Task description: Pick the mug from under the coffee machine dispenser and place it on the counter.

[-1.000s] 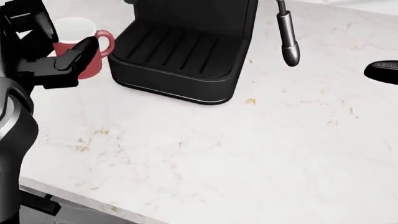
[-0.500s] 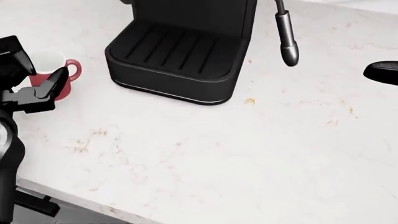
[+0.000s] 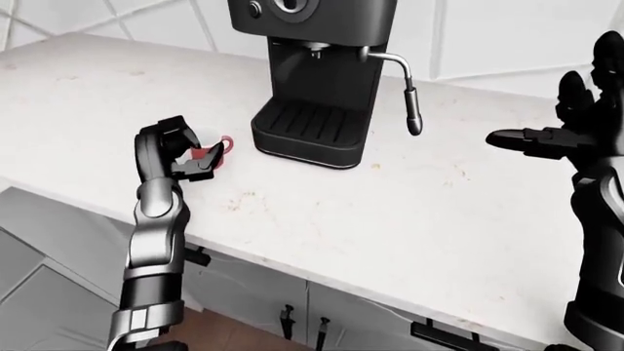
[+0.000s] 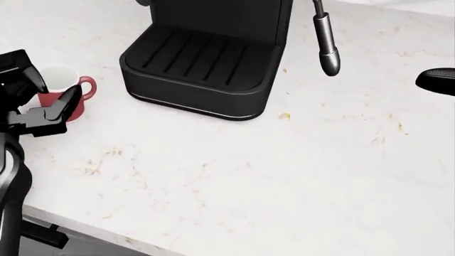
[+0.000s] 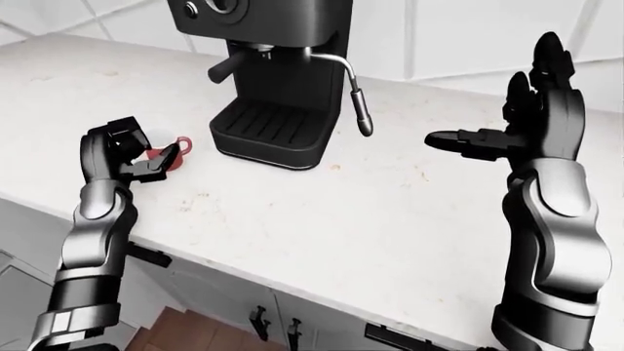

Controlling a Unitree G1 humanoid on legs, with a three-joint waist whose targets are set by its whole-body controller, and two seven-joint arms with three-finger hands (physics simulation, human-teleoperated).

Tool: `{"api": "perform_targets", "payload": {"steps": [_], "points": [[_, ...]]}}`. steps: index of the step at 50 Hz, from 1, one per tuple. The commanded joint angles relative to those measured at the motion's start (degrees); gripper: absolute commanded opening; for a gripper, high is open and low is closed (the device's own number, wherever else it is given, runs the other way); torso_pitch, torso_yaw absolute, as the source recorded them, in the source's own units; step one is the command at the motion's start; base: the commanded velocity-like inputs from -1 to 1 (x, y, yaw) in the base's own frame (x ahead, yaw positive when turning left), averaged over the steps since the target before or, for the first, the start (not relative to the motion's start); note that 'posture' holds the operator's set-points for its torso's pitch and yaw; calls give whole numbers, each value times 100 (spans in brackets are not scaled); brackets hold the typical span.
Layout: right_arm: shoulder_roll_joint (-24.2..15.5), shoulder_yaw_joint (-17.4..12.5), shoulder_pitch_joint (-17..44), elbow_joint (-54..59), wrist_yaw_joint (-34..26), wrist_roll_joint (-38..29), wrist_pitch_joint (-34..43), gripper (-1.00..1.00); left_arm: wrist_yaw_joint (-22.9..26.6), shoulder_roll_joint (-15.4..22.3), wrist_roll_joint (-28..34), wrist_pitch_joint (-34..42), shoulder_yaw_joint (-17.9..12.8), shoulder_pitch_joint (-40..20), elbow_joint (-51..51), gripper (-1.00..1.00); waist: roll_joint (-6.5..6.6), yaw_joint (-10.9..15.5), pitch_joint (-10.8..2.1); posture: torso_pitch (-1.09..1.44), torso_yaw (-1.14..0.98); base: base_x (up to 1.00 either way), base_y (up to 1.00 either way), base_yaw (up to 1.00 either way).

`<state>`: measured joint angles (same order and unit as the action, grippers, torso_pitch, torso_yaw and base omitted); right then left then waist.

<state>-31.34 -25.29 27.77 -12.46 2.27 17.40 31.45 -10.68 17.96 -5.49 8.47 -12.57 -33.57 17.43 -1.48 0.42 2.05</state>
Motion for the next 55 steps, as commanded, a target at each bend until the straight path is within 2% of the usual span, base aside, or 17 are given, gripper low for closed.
{"api": "perform_targets", "payload": {"steps": [1, 9, 11, 14, 17, 21, 24, 33, 38, 42, 46, 55], "points": [[-111, -78, 146, -181, 10, -3, -165, 100, -7, 87, 18, -295, -51, -208, -236, -95, -4, 1, -157, 0, 0, 0, 0, 0], [-112, -86, 136, -191, 5, 1, -169, 100, 12, 77, 49, -392, -51, -116, -153, -87, -13, -1, -160, 0, 0, 0, 0, 0], [-108, -88, 123, -197, 4, 1, -173, 100, 20, 66, 68, -439, -42, -98, -115, -80, -11, -1, -161, 0, 0, 0, 0, 0], [-118, -91, 133, -193, 3, 6, -165, 100, 36, 51, 68, -454, -41, -72, -98, -55, -9, 0, -162, 0, 0, 0, 0, 0], [-110, -79, 129, -177, 1, -7, -183, 100, 39, 52, 68, -436, -44, -57, -119, -40, -3, 0, -164, 0, 0, 0, 0, 0], [-113, -81, 131, -177, -8, -8, -184, 100, 45, 48, 63, -383, -46, -39, -171, 0, 0, 1, -165, 0, 0, 0, 0, 0], [-119, -80, 144, -169, -10, -8, -181, 100, 46, 63, 60, -370, -58, -65, -151, 5, 2, 1, -166, 0, 0, 0, 0, 0], [-124, -76, 151, -196, -10, -3, -156, 100, 60, 74, 68, -331, -59, -75, -169, 37, -1, -2, -167, 0, 0, 0, 0, 0], [-135, -83, 167, -219, -4, 11, -122, 100, 75, 84, 54, -282, -62, -81, -215, 44, -1, -2, -171, 0, 0, 0, 0, 0], [-149, -87, 179, -221, -5, 16, -109, 100, 90, 83, 35, -132, -64, -36, -420, 58, -1, -3, -173, 0, 0, 0, 0, 0], [-142, -88, 159, -227, -8, 14, -118, 100, 132, 78, 37, 88, -78, 51, -777, 100, 0, -7, -170, 0, 0, 0, 0, 0], [-132, -85, 147, -220, -16, -1, -136, 100, 361, 27, 33, 493, -84, 198, -1331, 100, 6, -2, -164, 0, 0, 0, 0, 0]]}}
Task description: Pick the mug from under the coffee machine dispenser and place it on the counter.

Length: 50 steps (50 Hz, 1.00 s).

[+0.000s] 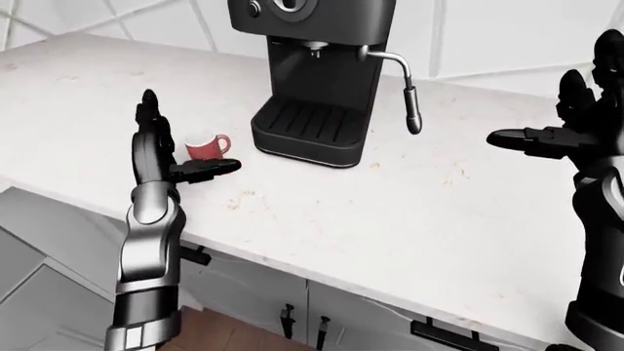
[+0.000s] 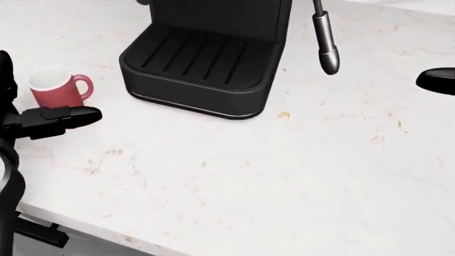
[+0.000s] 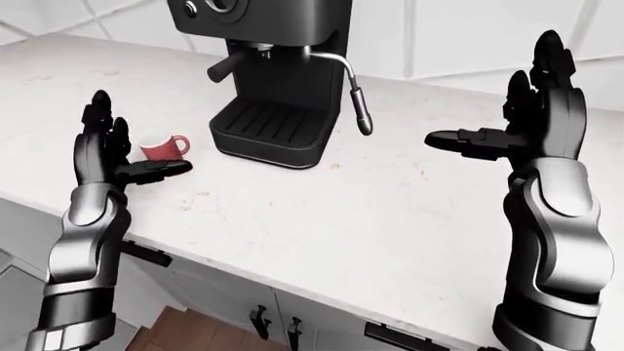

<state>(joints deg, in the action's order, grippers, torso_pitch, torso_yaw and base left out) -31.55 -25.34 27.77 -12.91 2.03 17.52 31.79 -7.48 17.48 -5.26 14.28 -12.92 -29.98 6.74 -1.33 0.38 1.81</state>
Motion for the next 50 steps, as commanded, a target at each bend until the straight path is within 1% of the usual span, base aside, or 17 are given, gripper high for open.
{"api": "perform_targets", "payload": {"steps": [1, 4, 7, 16, 20, 23, 26, 27, 29, 31, 35, 40, 42, 50], "points": [[-111, -78, 150, -169, 7, -15, -172, 100, 65, 74, 9, -20, -55, -125, -364, 100, -9, 1, -139, 0, 0, 0, 0, 0], [-113, -76, 159, -169, 6, -17, -167, 100, 163, 69, -4, 203, -72, -20, -665, 100, -6, -3, -137, 0, 0, 0, 0, 0], [-108, -73, 153, -182, -2, -19, -161, 100, 344, 85, 46, 540, -92, 164, -1172, 100, -1, -7, -133, 0, 0, 0, 0, 0], [-110, -82, 156, -221, -5, -14, -126, 100, 668, 237, -2, 1464, -392, 339, -2416, 100, 9, -10, -107, 0, 0, 0, 0, 0], [-124, -88, 170, -213, -4, -5, -119, 100, 747, 316, -12, 1581, -492, 347, -2570, 100, 18, -8, -89, 0, 0, 0, 0, 0], [-129, -78, 187, -193, 0, -5, -125, 100, 839, 389, -65, 1873, -578, 402, -2938, 100, 33, -7, -91, 0, 0, 0, 0, 0], [-136, -85, 182, -187, 0, -2, -131, 100, 933, 474, -168, 2252, -720, 430, -3420, 100, 42, -11, -87, 0, 0, 0, 0, 0], [-136, -86, 176, -198, -1, 0, -128, 100, 945, 511, -259, 2427, -817, 400, -3591, 100, 42, -12, -82, 0, 0, 0, 0, 0], [-139, -87, 175, -202, -3, 0, -123, 100, 1055, 685, -491, 2823, -986, 316, -4010, 100, 43, -13, -75, 0, 0, 0, 0, 0], [-141, -87, 176, -199, -3, -4, -126, 100, 1114, 867, -635, 3040, -1128, 235, -4205, 100, 48, -19, -65, 0, 0, 0, 0, 0], [-138, -89, 168, -196, -11, -8, -134, 100, 1143, 1174, -850, 3260, -1297, 66, -4365, 100, 59, -15, -34, 0, 0, 0, 0, 0], [-143, -95, 172, -212, -8, -5, -121, 100, 1031, 1586, -1167, 3506, -1546, -201, -4450, 100, 88, -8, -29, 0, 0, 0, 0, 0], [-151, -97, 181, -223, -8, 2, -106, 100, 979, 1846, -1371, 3666, -1683, -389, -4481, 100, 98, -13, -22, 0, 0, 0, 0, 0], [-196, -121, 204, -246, -4, 37, -70, 100, 678, 2716, -2057, 3770, -1947, -729, -4439, 100, 127, -32, 26, 0, 0, 0, 0, 0]]}}
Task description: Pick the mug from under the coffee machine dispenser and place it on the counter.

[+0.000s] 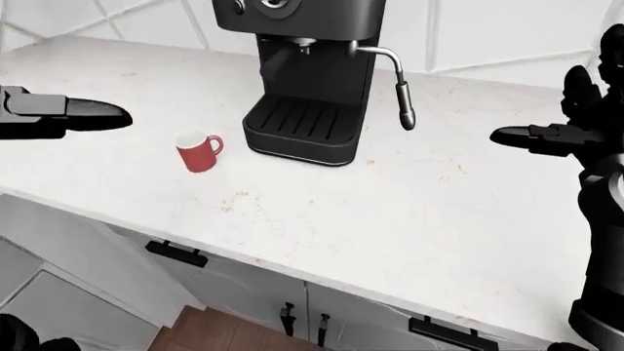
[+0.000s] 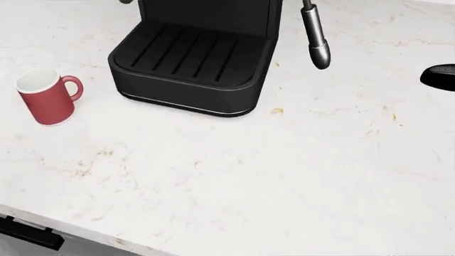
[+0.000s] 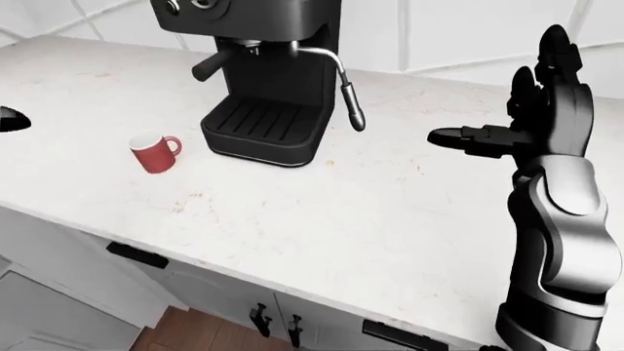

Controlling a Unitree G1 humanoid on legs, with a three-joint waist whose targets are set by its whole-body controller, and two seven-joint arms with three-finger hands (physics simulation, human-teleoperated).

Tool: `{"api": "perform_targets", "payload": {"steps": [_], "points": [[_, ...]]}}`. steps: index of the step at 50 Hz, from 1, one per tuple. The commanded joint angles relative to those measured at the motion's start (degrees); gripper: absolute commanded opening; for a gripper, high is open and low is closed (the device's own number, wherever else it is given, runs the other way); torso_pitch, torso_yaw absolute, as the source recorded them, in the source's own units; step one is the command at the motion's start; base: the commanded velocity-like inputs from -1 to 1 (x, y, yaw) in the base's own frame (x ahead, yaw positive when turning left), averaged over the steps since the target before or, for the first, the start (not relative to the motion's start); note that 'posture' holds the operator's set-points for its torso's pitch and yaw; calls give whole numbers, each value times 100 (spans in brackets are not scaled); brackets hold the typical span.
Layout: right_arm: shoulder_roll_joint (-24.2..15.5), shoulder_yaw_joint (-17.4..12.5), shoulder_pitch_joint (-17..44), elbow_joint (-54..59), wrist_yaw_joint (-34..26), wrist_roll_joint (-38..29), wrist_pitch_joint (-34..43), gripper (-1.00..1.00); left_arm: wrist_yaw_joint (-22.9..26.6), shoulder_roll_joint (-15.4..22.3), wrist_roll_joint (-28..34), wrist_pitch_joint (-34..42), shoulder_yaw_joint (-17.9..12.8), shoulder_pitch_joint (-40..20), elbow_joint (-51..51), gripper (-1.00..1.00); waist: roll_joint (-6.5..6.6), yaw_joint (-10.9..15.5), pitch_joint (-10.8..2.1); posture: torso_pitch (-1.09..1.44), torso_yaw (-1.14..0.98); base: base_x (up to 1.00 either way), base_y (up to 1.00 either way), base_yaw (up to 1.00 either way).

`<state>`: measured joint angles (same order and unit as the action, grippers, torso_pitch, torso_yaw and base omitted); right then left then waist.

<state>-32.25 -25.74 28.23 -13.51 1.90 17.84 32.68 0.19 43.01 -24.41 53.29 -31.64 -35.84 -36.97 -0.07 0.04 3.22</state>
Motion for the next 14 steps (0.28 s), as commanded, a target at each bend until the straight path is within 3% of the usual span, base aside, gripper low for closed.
{"api": "perform_targets", "payload": {"steps": [1, 14], "points": [[-130, -80, 161, -187, 10, 7, -157, 100, -129, 226, -215, -135, -83, -149, -60, 100, 4, 1, -112, 0, 0, 0, 0, 0], [-139, -66, 170, -182, 10, 9, -159, 100, -628, 1147, -1061, -438, -294, -182, 216, 100, 44, -12, -75, 0, 0, 0, 0, 0]]}}
